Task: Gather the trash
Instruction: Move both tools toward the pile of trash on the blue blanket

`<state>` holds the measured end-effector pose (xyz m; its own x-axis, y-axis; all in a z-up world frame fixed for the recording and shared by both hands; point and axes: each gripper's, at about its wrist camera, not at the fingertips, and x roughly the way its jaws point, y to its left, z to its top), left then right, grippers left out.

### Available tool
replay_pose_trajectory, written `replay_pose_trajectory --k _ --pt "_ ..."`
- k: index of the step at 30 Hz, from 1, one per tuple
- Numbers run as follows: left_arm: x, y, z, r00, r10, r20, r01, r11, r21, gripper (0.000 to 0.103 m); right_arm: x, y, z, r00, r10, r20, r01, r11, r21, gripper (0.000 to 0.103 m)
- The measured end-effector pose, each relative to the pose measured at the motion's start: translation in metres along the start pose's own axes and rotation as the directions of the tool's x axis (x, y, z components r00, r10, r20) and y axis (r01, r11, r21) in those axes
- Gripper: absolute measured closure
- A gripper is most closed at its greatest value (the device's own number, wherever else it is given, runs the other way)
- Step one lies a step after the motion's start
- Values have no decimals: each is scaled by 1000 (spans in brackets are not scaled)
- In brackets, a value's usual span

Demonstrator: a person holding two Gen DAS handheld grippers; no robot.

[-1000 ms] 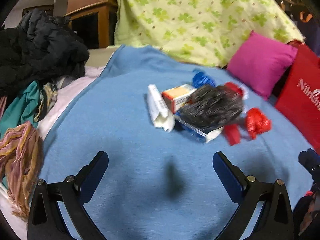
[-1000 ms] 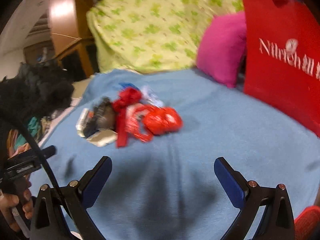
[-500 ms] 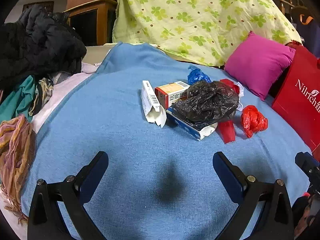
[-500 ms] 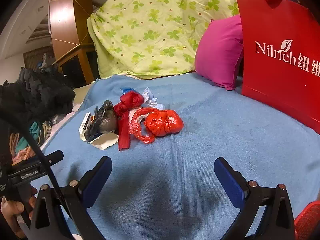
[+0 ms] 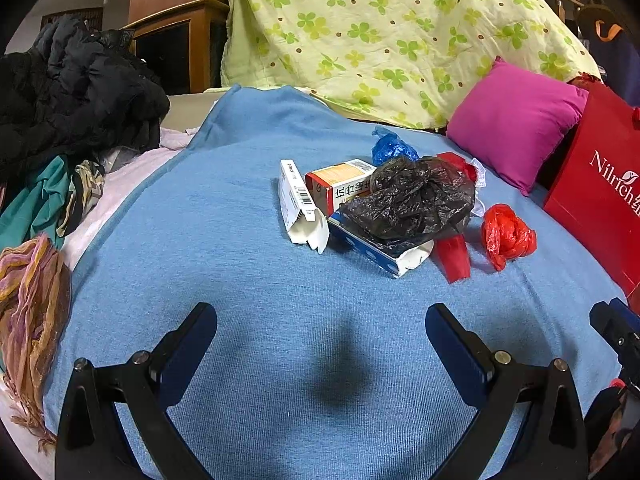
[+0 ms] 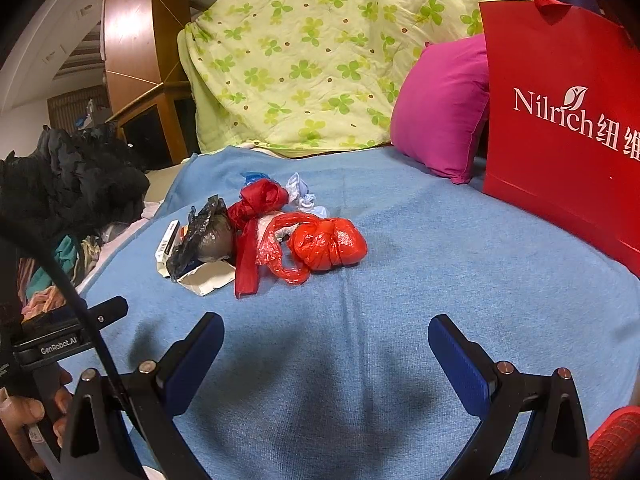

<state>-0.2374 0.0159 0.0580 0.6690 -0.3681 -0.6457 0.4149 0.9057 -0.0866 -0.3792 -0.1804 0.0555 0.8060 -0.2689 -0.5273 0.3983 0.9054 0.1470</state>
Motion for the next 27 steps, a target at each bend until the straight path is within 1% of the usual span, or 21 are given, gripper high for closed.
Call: replay_pose_trajectory --k 14,27 --pt "1 -1 -1 1000 -4 -4 4 1000 6 0 0 1 -1 1000 -17 0 17 1000 -5 0" --pt "2 -3 -1 1000 -5 -4 5 1000 7 0 -1 1 -1 1000 -17 3 17 1000 -6 0"
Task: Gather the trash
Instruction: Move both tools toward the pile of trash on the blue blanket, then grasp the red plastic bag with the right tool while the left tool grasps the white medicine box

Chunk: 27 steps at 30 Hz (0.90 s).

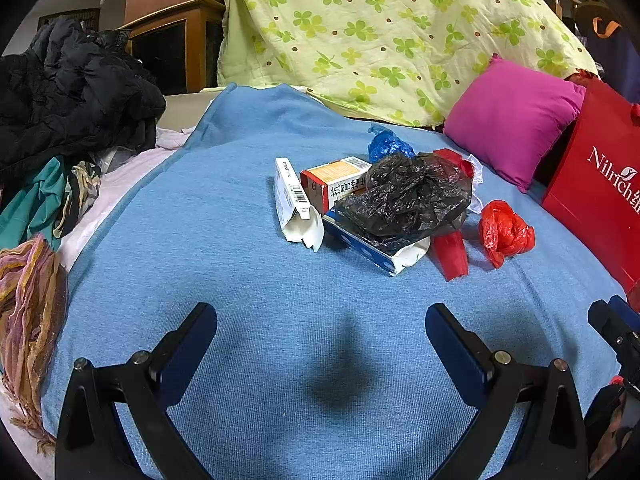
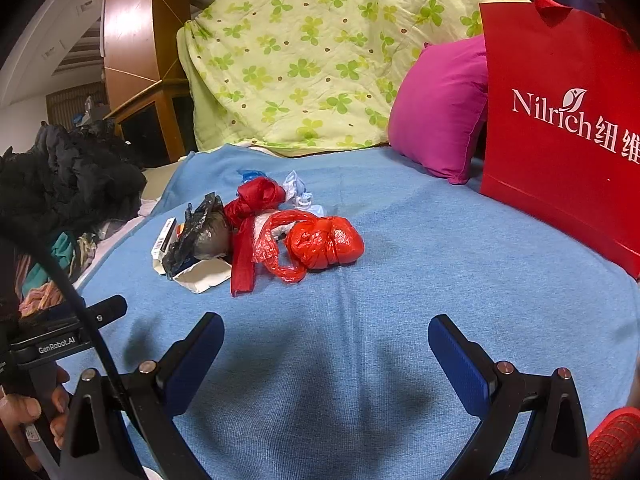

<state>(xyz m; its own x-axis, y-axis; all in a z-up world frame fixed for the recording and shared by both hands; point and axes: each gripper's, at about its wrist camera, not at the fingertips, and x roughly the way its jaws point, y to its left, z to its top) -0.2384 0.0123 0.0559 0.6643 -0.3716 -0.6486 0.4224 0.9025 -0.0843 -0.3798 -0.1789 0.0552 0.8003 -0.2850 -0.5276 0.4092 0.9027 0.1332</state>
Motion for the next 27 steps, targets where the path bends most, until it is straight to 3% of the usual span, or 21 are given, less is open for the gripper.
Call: replay_pose_trajectory --k 8,12,18,27 --pt "-7 6 1 1000 -23 18 23 1000 -20 0 -3 0 0 1000 -4 9 4 1000 -1 0" --pt "-6 11 3 999 -36 15 36 999 -34 0 5 -3 4 999 1 -40 -1 1000 14 0" --pt "-4 9 3 999 -54 7 54 998 -33 0 40 -2 22 993 -9 -116 7 1000 -20 0" --pt "1 10 4 996 -87 -7 87 995 -42 0 110 0 75 992 -51 -117 50 999 -9 0"
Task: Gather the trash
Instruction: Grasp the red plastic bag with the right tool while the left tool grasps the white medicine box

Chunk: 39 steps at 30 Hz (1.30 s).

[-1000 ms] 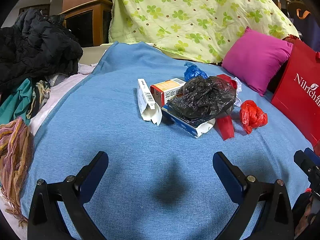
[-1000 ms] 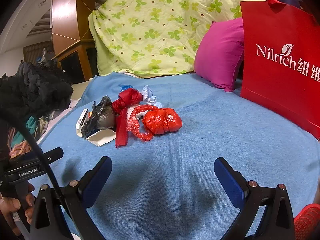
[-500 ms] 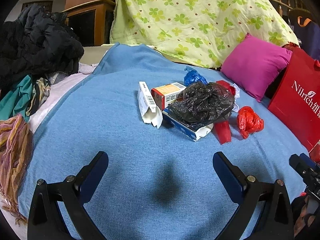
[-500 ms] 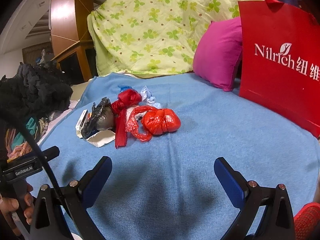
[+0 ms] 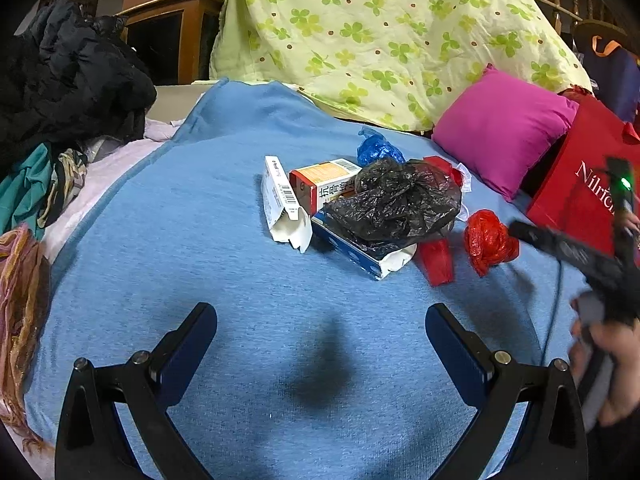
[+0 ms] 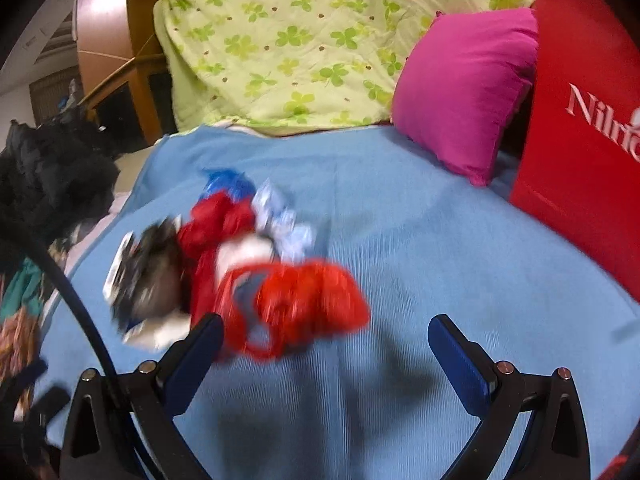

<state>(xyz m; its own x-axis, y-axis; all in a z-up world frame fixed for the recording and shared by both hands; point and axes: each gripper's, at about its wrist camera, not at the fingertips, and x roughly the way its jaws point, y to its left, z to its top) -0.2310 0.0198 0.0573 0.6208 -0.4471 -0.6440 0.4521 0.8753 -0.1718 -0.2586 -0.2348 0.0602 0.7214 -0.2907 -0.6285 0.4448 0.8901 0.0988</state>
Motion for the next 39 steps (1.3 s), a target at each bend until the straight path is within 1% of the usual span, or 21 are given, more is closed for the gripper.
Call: replay_pose_trajectory --k 2,4,5,7,8,10,15,17,21,22,25,28,29,31,32,33,34,36,39 --pt "2 1 1 1000 -7 -6 7 1000 -7 0 14 2 7 1000 -3 -15 3 1000 0 0" --pt "4 2 1 1000 -10 -13 10 1000 -14 0 33 3 8 998 -18 -61 17 1000 -8 0" --pt "4 2 1 1000 -9 -14 9 1000 -15 0 41 2 6 997 -8 -81 7 1000 -5 2" --pt "5 2 1 1000 -6 -18 6 1000 -18 0 48 -2 1 994 33 -107 -31 999 21 34" --pt "6 3 1 1000 -3 -18 2 1000 -19 0 48 -4 0 993 45 -113 -41 998 37 34" --pt "5 3 2 1000 8 -12 -8 1000 -25 0 43 -7 1 994 57 -94 -53 998 42 34" --pt "9 10 19 997 78 16 -77 996 -37 0 29 -18 -2 994 94 -47 -89 991 100 34" --pt "19 12 33 993 117 8 -116 993 -33 0 24 -21 -1 994 110 -27 -106 987 119 34" --pt "43 16 73 981 193 34 -190 980 -57 0 21 -20 4 991 132 -9 -129 984 125 34" --pt "53 17 84 977 210 27 -208 977 -55 0 21 -21 5 991 137 -7 -134 982 131 34" --pt "78 18 101 964 265 4 -265 963 -47 0 23 -25 7 989 150 1 -148 977 155 34" --pt "110 20 105 949 306 -73 -308 951 -22 0 25 -27 8 986 164 4 -163 972 170 34" --pt "116 21 104 948 307 -86 -310 951 -18 1 26 -29 9 986 167 4 -166 971 171 34" --pt "133 25 101 948 282 -145 -286 958 -8 26 27 -28 10 985 173 8 -172 970 173 34" --pt "138 28 100 950 260 -175 -267 964 -16 65 27 -28 11 984 175 9 -174 969 173 34" --pt "145 33 98 951 215 -222 -230 972 -41 76 27 -28 11 984 178 10 -177 969 174 34" --pt "143 38 97 956 195 -221 -215 974 -68 77 28 -28 11 984 179 10 -178 968 175 34" --pt "135 39 96 959 183 -218 -203 976 -73 77 26 -28 10 984 176 11 -175 969 175 34" --pt "111 39 95 968 170 -186 -187 979 -76 78 25 -28 10 986 166 20 -167 971 169 34"
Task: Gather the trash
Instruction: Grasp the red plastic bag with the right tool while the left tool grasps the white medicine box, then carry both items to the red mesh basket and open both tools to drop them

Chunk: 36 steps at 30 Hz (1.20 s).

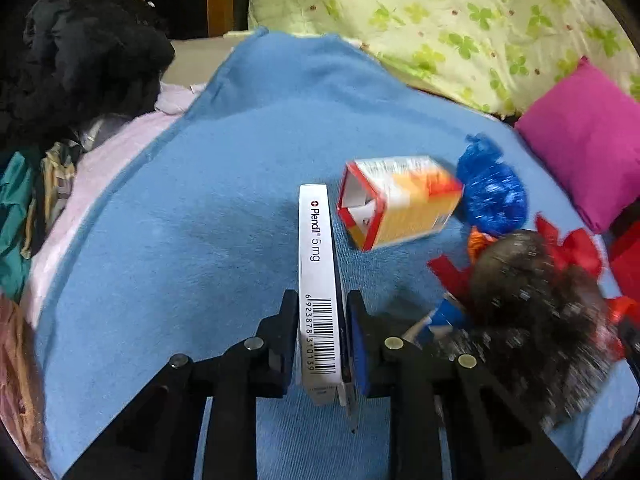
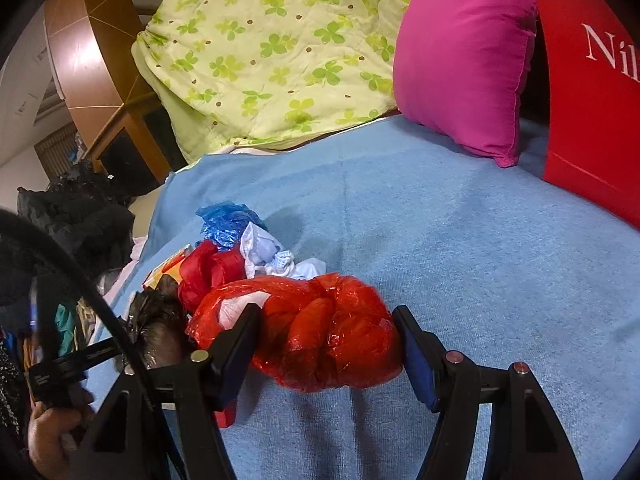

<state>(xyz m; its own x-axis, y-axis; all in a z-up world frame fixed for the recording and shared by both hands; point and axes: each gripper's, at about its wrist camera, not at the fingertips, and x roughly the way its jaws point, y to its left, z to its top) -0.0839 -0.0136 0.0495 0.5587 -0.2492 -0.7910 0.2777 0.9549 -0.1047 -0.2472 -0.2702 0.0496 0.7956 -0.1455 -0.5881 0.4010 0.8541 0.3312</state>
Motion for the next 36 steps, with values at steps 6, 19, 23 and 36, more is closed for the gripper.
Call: replay_pose_trajectory --k 6,19,23,36 --pt "-60 11 -26 997 -47 64 48 999 -16 79 -20 0 -5 999 -16 41 17 1000 -12 34" --pt "-152 -27 -84 969 -196 148 183 978 99 80 -161 -44 -49 984 -85 157 65 990 128 34" --pt "-177 -57 -93 952 -259 163 236 961 147 80 -210 -59 -53 969 -134 205 109 985 130 34" --pt "-223 -159 -128 885 -455 102 397 850 346 80 -349 -164 -127 891 -402 211 325 889 321 34"
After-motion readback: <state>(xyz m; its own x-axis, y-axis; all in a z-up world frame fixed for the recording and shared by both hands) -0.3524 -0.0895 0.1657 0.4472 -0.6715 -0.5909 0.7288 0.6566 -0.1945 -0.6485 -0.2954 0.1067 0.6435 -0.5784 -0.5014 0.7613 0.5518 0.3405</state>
